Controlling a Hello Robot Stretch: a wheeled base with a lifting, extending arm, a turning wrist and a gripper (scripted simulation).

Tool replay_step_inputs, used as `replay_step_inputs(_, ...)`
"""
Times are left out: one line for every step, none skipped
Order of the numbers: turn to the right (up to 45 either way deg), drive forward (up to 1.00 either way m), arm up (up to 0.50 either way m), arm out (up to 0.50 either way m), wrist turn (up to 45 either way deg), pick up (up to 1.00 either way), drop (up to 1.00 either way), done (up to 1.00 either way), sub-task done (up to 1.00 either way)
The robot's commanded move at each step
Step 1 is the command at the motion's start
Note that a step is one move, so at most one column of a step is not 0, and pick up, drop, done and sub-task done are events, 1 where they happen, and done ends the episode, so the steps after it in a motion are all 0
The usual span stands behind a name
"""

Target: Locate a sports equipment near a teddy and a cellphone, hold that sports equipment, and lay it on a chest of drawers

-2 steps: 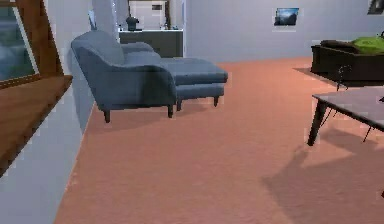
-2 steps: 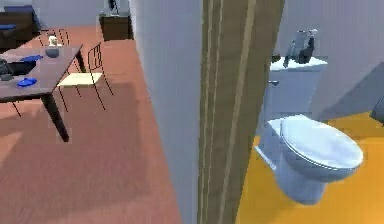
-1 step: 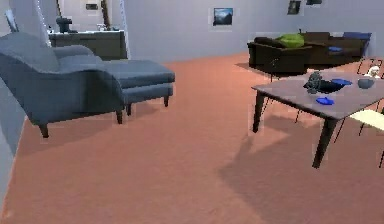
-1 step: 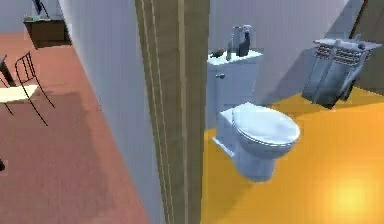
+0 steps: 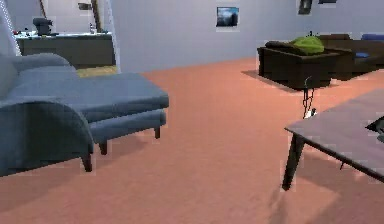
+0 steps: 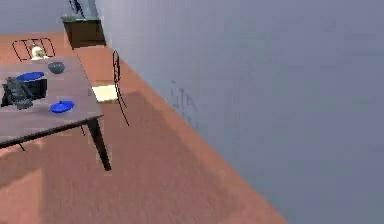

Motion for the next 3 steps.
replay_step_inputs(0.0,1.00,0.00,0.00,0.0,0.00,0.00,0.00,0.00)
replay_step_inputs(3.0,0.00,0.00,0.00,0.0,0.00,0.00,0.00,0.00)
replay_step_inputs(0.0,1.00,0.00,0.00,0.0,0.00,0.00,0.00,0.00)
